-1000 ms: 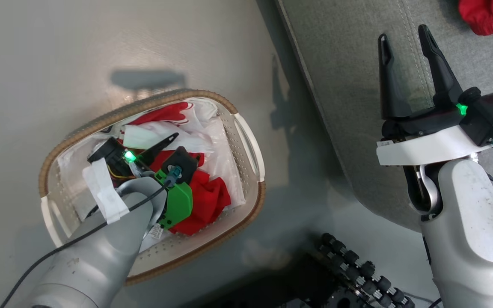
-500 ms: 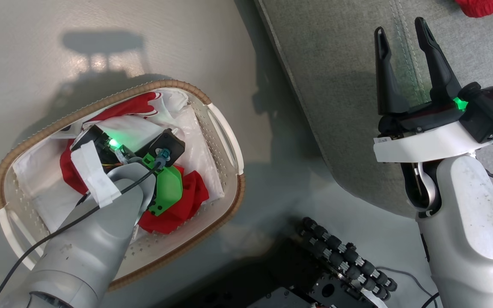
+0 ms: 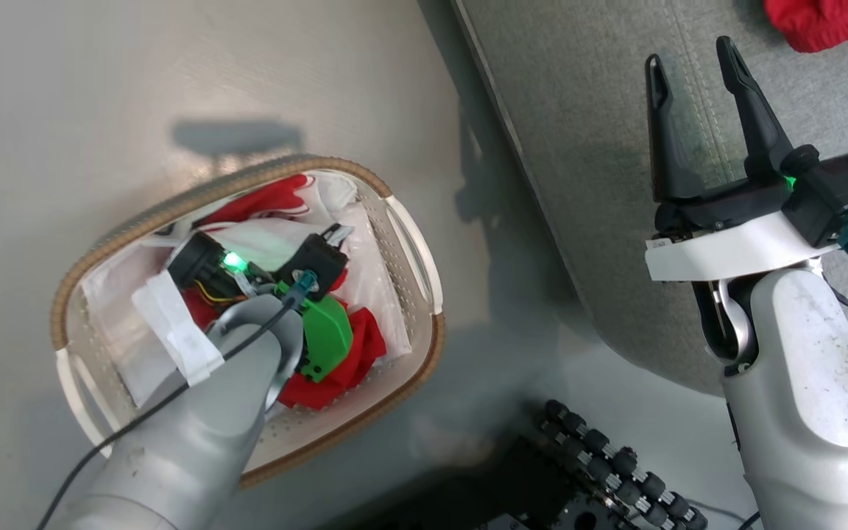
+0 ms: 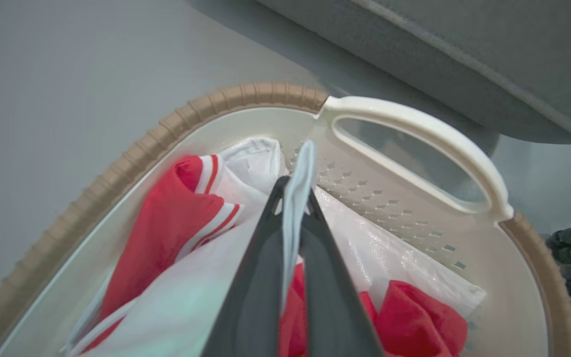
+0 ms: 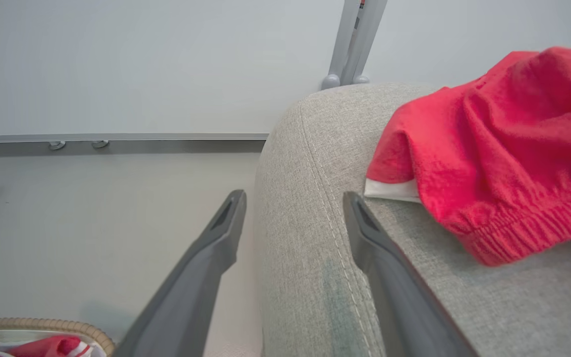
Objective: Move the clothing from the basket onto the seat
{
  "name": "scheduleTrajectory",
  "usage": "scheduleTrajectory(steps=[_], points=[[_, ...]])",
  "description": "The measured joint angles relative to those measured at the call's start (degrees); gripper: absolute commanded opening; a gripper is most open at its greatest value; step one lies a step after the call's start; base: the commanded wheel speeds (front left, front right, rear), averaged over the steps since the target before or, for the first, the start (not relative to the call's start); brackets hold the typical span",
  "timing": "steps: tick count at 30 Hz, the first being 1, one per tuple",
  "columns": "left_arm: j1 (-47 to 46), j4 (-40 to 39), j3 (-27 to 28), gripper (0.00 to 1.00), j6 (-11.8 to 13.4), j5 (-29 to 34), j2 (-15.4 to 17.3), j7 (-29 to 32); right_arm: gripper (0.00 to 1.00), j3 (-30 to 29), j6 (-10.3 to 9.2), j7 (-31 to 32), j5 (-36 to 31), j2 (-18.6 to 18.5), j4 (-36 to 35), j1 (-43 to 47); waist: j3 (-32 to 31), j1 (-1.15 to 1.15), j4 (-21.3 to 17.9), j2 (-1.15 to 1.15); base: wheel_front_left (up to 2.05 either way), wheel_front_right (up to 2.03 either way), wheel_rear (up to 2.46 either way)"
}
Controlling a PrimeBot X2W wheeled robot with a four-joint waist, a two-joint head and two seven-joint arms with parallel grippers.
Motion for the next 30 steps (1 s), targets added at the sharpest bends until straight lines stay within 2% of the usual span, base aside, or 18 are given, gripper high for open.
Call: scheduleTrajectory(steps=[11, 22, 30], points=[[9.07, -15.27, 3.24, 0.00, 1.00, -1.15, 0.76, 0.00, 1.00, -1.78, 0.00, 0.00, -5.14, 0.04, 2.26, 4.11, -9.15, -0.01, 3.61, 0.00, 0.00, 0.00, 0.00], [17.27, -30.74, 9.42, 0.00, 1.02, -1.54, 1.43, -0.01, 1.00, -3.21, 0.00, 0.00, -9.70, 0.05, 5.24, 12.46, -22.51, -0.01, 7.71, 0.00, 0.00, 0.00, 0.00], [21.45, -40.02, 14.25, 0.00, 0.96, -0.94, 2.81, 0.00, 1.00, -3.19, 0.00, 0.00, -10.70, 0.04, 6.57, 17.58, -32.68, -0.01, 9.95, 0.00, 0.00, 0.00, 0.00]])
